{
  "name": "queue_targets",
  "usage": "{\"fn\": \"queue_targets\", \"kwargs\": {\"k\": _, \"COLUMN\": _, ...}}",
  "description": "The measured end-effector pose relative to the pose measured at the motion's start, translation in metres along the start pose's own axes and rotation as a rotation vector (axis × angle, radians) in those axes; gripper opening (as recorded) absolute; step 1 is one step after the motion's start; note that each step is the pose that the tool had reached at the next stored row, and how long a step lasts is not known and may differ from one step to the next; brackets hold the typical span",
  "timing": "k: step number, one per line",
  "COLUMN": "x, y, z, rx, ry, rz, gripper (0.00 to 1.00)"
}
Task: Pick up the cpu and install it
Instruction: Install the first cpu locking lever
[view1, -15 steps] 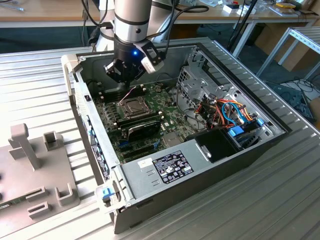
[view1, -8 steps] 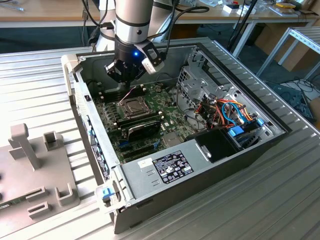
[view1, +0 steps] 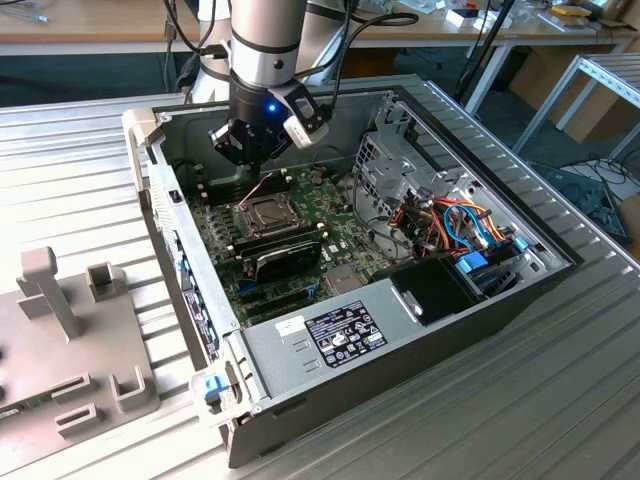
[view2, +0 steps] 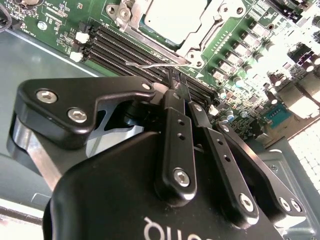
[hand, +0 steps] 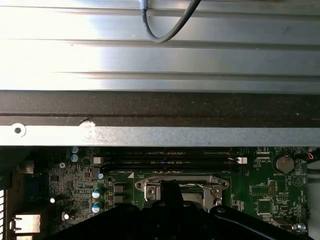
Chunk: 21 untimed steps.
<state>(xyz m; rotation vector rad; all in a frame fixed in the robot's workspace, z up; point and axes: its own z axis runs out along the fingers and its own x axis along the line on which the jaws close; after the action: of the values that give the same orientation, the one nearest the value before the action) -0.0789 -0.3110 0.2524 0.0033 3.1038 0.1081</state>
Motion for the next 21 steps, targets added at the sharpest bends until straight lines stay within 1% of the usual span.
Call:
{"fn": "queue_targets", "kwargs": {"k": 5, "x": 0.0000, "y": -0.0023, "z": -0.0008, "rx": 0.0000, "ry": 0.0000, "rz": 0.000, "gripper": 0.11}}
{"fn": "queue_targets", "kwargs": {"k": 9, "x": 0.0000, "y": -0.0071, "z": -0.0012, "rx": 0.0000, "ry": 0.0000, "rz": 0.000, "gripper": 0.11}}
{"fn": "queue_targets", "kwargs": {"k": 11, "x": -0.0001, "y": -0.0105, "z": -0.0014, "rx": 0.0000, "ry": 0.0000, "rz": 0.000, "gripper": 0.11}}
{"fn": "queue_targets", "kwargs": {"k": 12, "x": 0.0000, "y": -0.0111, "z": -0.0014, "rx": -0.0001, "ry": -0.0001, "rz": 0.000, "gripper": 0.11}}
{"fn": "queue_targets", "kwargs": {"k": 13, "x": 0.0000, "y": -0.0113, "z": -0.0016, "rx": -0.0040, "ry": -0.0001, "rz": 0.000, "gripper": 0.11}}
{"fn": "queue_targets", "kwargs": {"k": 14, "x": 0.0000, "y": -0.0112, "z": -0.0016, "rx": -0.0236, "ry": -0.0003, "rz": 0.001, "gripper": 0.11}}
{"fn": "queue_targets", "kwargs": {"k": 15, "x": 0.0000, "y": -0.0112, "z": -0.0018, "rx": -0.0309, "ry": -0.0003, "rz": 0.001, "gripper": 0.11}}
{"fn": "queue_targets", "kwargs": {"k": 18, "x": 0.0000, "y": -0.0112, "z": -0.0023, "rx": -0.0587, "ry": -0.0003, "rz": 0.002, "gripper": 0.11}}
{"fn": "queue_targets", "kwargs": {"k": 19, "x": 0.0000, "y": -0.0112, "z": -0.0023, "rx": -0.0667, "ry": -0.0003, "rz": 0.002, "gripper": 0.11}}
{"fn": "queue_targets", "kwargs": {"k": 20, "x": 0.0000, "y": -0.0113, "z": -0.0023, "rx": -0.0707, "ry": -0.0002, "rz": 0.003, "gripper": 0.11}}
{"fn": "queue_targets", "kwargs": {"k": 21, "x": 0.0000, "y": -0.0115, "z": -0.0020, "rx": -0.0732, "ry": -0.0002, "rz": 0.003, "gripper": 0.11}}
